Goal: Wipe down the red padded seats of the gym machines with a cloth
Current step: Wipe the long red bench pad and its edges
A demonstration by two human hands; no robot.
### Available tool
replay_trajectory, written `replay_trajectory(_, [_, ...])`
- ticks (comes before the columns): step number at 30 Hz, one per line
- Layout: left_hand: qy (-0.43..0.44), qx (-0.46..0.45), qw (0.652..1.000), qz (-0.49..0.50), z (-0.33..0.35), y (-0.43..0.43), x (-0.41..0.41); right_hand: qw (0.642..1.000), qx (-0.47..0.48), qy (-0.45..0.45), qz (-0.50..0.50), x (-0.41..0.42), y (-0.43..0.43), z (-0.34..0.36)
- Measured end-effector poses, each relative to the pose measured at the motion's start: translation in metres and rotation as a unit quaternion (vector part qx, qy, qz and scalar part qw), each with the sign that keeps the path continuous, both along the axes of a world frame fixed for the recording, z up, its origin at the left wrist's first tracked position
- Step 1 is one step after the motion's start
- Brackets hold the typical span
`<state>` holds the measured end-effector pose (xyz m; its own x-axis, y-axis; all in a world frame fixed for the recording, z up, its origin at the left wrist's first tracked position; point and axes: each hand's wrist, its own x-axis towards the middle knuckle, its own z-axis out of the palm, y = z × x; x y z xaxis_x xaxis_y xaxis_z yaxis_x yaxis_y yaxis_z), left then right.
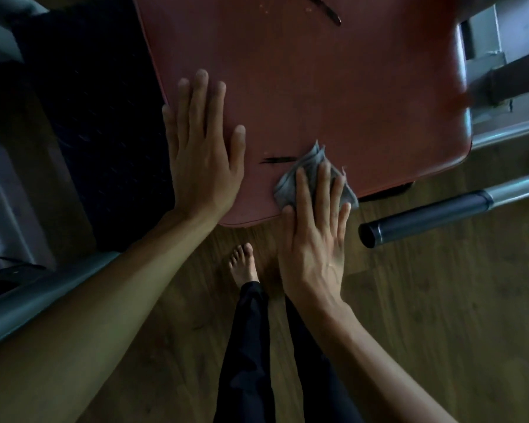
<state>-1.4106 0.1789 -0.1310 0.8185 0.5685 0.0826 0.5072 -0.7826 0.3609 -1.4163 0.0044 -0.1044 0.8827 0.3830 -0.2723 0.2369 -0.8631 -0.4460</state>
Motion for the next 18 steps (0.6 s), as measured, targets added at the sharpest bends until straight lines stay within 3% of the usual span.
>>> replay_trajectory(18, [-0.015, 0.02, 1.0, -0.008, -0.004, 0.001, -0.001, 0.998, -0.033, 0.042, 0.023, -0.005, 0.003, 0.015])
